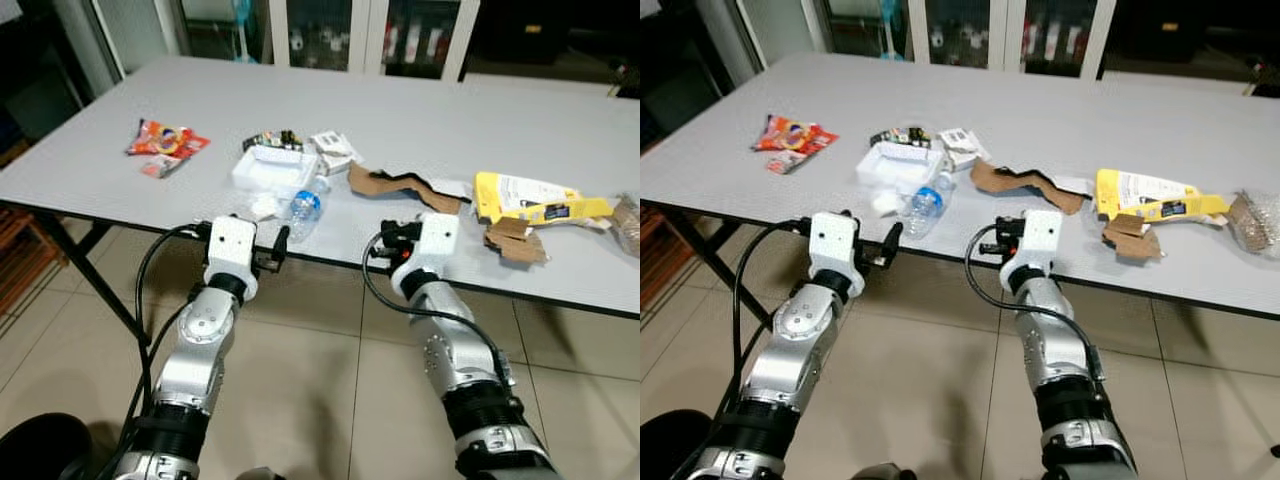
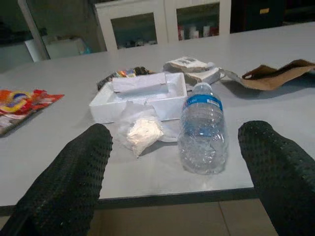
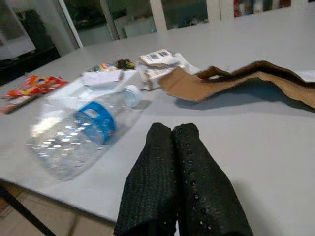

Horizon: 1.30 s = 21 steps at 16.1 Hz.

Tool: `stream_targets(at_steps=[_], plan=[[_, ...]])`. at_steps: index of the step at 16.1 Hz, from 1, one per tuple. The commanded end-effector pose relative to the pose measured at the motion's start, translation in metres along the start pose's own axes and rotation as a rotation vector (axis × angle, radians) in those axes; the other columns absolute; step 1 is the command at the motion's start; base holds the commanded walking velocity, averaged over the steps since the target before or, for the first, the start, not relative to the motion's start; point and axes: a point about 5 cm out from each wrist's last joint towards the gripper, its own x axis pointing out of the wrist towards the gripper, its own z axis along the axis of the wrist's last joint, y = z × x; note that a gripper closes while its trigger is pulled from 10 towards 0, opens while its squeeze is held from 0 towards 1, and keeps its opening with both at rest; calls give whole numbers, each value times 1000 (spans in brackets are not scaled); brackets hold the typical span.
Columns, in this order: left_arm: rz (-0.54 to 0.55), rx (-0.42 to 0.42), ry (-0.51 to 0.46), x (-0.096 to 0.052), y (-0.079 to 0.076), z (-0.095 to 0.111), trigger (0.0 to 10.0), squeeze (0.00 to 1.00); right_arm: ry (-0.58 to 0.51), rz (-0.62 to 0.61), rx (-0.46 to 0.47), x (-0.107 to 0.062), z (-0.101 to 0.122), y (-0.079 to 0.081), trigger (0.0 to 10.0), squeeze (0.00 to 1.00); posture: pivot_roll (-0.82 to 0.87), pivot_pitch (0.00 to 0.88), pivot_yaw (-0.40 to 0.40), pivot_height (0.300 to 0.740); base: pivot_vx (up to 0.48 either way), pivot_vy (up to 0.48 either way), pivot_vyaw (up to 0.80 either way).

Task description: Picking trash to rubbish bin

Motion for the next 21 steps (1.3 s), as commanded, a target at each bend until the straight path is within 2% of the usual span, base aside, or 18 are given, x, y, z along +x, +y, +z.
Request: stream_targets(at_steps=[1, 3, 4, 7, 10, 13, 14, 21], plan=[[5, 2, -5, 1, 1, 1, 10000, 0, 6, 8, 2, 0, 0, 1, 10000, 0, 12, 40, 27, 740, 0, 0, 0], [6, 1, -4, 1, 1, 1, 10000, 0, 19, 62, 17, -1, -1, 6, 10000, 0, 13, 44, 25, 740, 0, 0, 0], [7, 1, -5, 2, 2, 2, 10000, 0, 31, 135, 34, -2, -2, 13, 10000, 0, 13, 46, 26, 740, 0, 0, 0], [8, 2, -3, 2, 3, 1, 10000, 0, 49, 220, 12, -6, -6, 23, 10000, 0, 13, 49, 24, 740, 0, 0, 0], [-10, -26, 24, 2, 3, -2, 10000, 0, 52, 220, 14, -6, -6, 23, 10000, 0, 16, 51, 23, 740, 0, 0, 0], [-30, 20, 58, 2, 1, -8, 10000, 0, 54, 221, 11, -7, -6, 23, 10000, 0, 14, 54, 23, 740, 0, 0, 0], [-29, 10, 64, 4, -1, -9, 10000, 0, 58, 224, 1, -7, -6, 23, 10000, 0, 12, 56, 23, 740, 0, 0, 0], [-52, 6, 58, 5, -6, -8, 10000, 0, 55, 204, -1, -6, -5, 21, 10000, 0, 12, 58, 25, 740, 69, 0, 0]])
